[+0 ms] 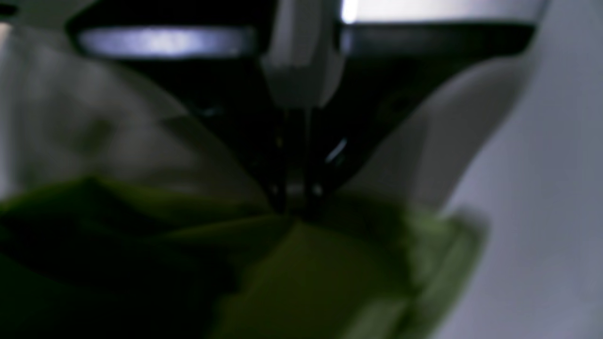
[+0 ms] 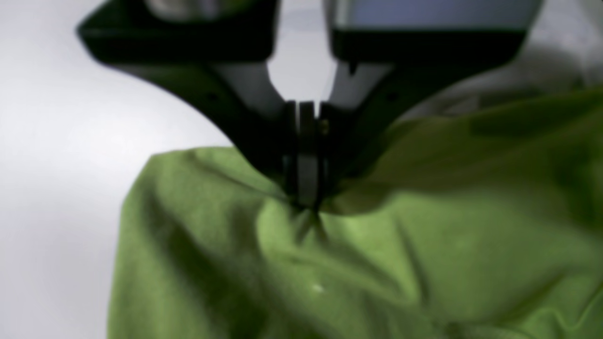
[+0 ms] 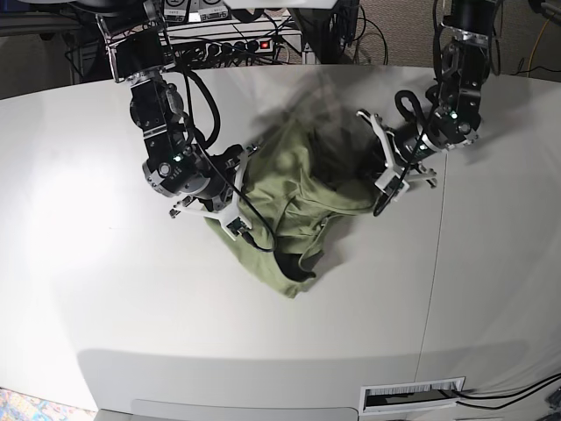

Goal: Fold the T-shirt properly

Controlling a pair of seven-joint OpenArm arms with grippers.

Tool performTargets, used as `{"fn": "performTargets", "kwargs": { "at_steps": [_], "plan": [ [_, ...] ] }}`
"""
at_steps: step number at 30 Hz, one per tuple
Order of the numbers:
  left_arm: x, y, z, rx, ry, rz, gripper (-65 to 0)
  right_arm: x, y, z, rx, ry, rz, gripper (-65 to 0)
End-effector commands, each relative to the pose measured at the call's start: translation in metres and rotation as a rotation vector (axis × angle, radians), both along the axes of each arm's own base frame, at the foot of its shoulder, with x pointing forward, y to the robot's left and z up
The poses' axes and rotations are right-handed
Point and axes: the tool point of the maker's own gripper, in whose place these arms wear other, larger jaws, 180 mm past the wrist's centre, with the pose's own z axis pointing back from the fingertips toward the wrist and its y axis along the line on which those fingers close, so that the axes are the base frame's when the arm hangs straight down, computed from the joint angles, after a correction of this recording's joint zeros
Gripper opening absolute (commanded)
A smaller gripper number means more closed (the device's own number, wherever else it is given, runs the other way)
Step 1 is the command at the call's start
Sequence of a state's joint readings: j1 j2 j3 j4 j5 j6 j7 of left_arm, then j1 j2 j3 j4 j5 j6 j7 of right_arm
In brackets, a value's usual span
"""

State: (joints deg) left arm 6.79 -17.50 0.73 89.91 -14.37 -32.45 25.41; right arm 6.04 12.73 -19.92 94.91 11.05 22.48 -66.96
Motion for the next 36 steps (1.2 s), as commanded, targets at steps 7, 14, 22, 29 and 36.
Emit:
{"fn": "performTargets", "kwargs": {
  "at_steps": [7,14,22,29,36],
  "plan": [
    [0.044,0.011,0.036,0.005,-0.148,0.074,-61.9,-0.02,-0.01,-0.014,-0.044,0.058,-0.005,-65.0],
    [0.066,0.011,0.056,0.004,-0.21,0.073,-61.9,-0.023,-0.009,-0.016,-0.037,0.066,-0.004,-65.0],
    [0.068,0.026,0.088,0.016,-0.195,0.041,-61.9,-0.016,-0.003,-0.012,-0.001,0.02,0.001,-65.0],
    [0.041,0.014,0.14,-0.216,-0.184,0.036,-61.9,-0.006,0.003,-0.005,0.031,-0.04,0.009,-65.0],
    [-0.008,-0.033,0.146,-0.482,-0.129,-0.051,-61.9,0.0,0.006,-0.001,0.041,-0.085,0.014,-65.0]
  ]
}}
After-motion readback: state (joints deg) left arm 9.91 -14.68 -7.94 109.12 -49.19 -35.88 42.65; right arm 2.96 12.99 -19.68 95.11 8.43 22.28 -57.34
